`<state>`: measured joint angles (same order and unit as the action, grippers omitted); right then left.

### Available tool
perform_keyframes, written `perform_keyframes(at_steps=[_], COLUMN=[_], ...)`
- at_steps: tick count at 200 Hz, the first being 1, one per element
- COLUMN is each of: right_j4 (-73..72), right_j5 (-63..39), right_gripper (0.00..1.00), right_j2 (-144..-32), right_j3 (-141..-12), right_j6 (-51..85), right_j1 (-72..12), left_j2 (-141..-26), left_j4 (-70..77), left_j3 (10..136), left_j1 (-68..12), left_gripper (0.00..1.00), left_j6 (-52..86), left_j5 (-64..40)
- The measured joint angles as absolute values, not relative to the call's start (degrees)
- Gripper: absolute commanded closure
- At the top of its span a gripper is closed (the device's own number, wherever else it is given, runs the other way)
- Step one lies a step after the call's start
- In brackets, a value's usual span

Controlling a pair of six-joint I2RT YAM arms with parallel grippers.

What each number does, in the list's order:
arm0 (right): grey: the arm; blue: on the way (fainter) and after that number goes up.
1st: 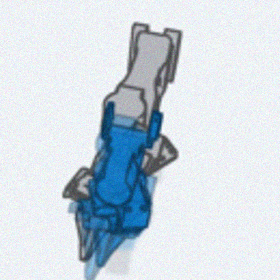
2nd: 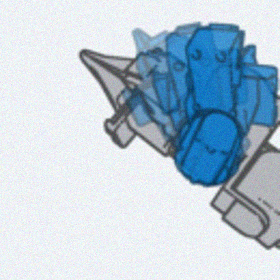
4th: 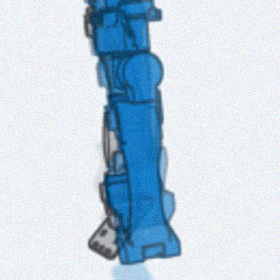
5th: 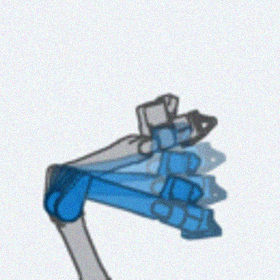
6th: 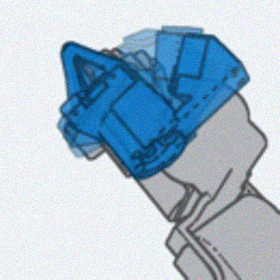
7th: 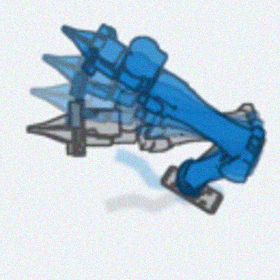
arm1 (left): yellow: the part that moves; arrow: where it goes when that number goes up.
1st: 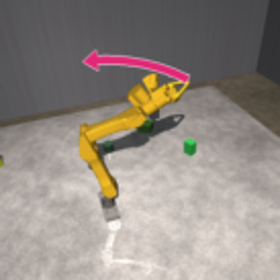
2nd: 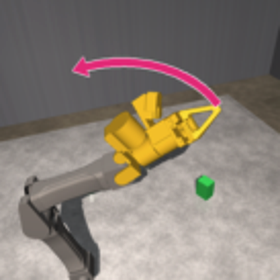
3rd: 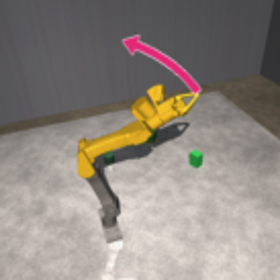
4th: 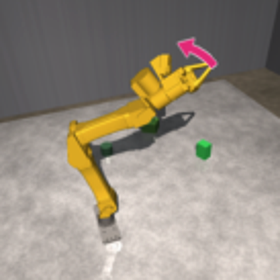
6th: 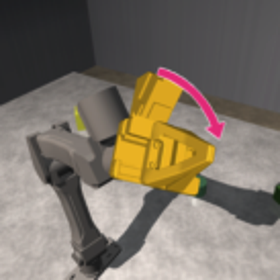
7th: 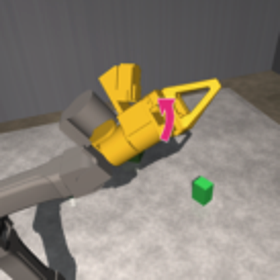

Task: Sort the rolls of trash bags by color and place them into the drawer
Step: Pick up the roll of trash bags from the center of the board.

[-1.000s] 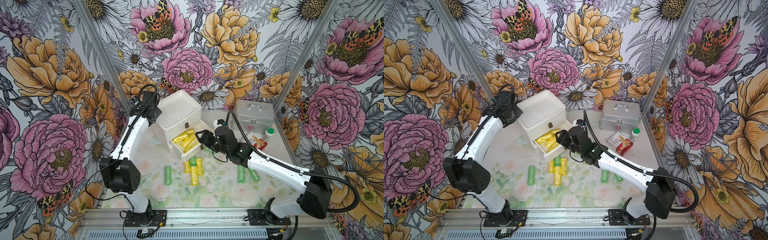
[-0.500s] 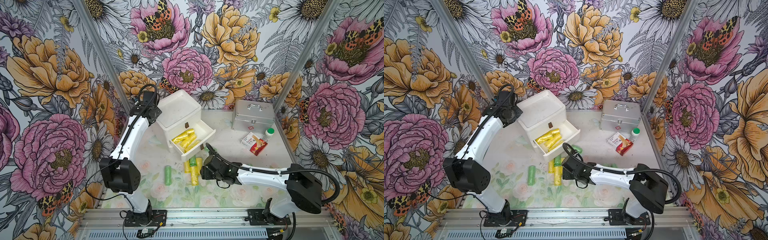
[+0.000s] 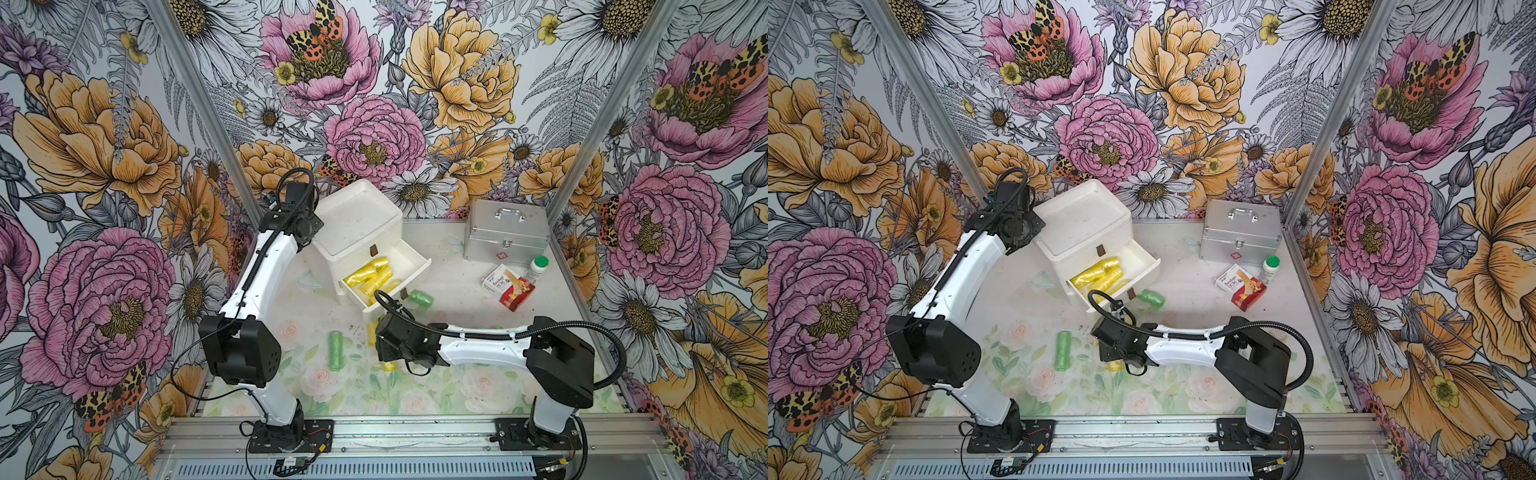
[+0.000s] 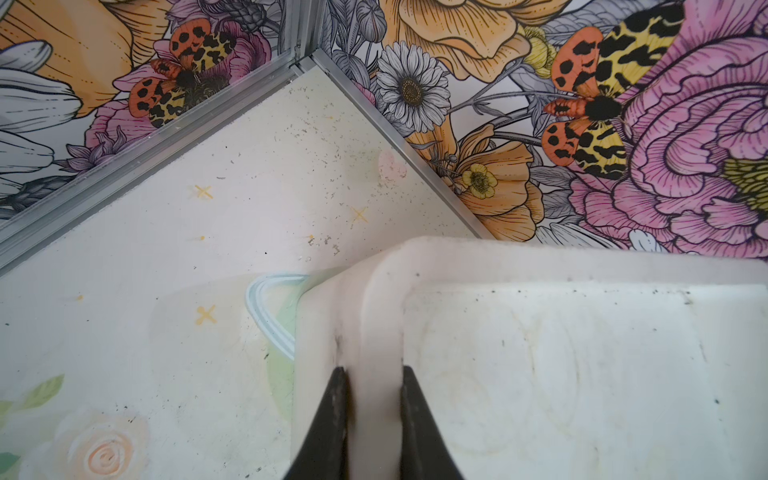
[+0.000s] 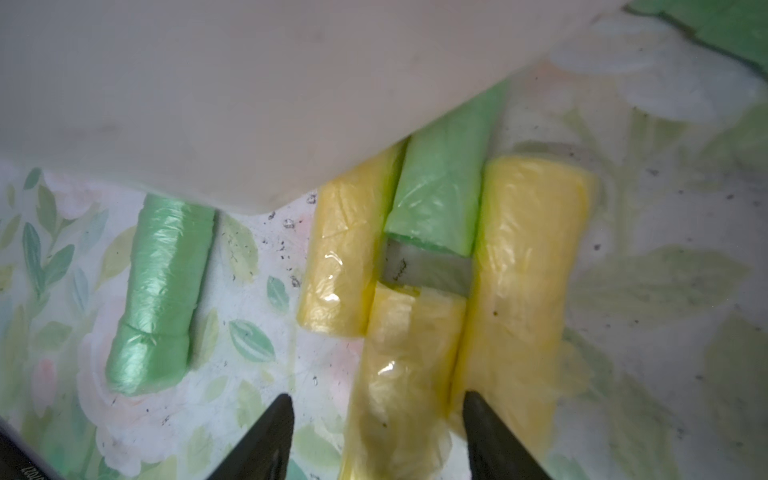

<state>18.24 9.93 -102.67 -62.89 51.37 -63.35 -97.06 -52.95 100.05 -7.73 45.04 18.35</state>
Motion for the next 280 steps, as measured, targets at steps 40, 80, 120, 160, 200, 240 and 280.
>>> perform_keyframes(at_steps=[40,80,120,160,200,240,280], right_j4=[18.7,19.5,19.5,19.8,24.9,28.1,30.2], right_j5=[9.7,9.4,9.5,9.7,9.0,5.4,2.2], right_gripper=[0.41,0.46,0.63,0.7,0.71,0.72,0.72], right_j2=[-105.2,-106.6,-106.6,-105.3,-99.6,-87.8,-80.8], right_j3=[-63.6,-63.5,-62.8,-61.6,-60.8,-60.2,-61.4], right_j6=[51.1,51.5,51.8,51.5,48.6,45.7,46.2], right_j1=[-63.4,-63.4,-63.4,-64.1,-65.7,-66.0,-63.0], left_j2=[-97.1,-97.1,-97.1,-97.1,-97.1,-97.1,-97.1], left_j4=[-53.1,-53.1,-53.1,-53.1,-53.1,-53.1,-53.1], left_j3=[100.1,100.1,100.1,100.1,100.1,100.1,100.1], left_j1=[-7.6,-7.5,-7.4,-7.4,-7.4,-7.4,-7.4], left_gripper=[1.0,1.0,1.0,1.0,1.0,1.0,1.0], left_j6=[45.0,45.0,45.0,45.0,45.0,45.0,45.1], left_j5=[18.3,18.1,17.9,17.9,17.9,17.9,17.8])
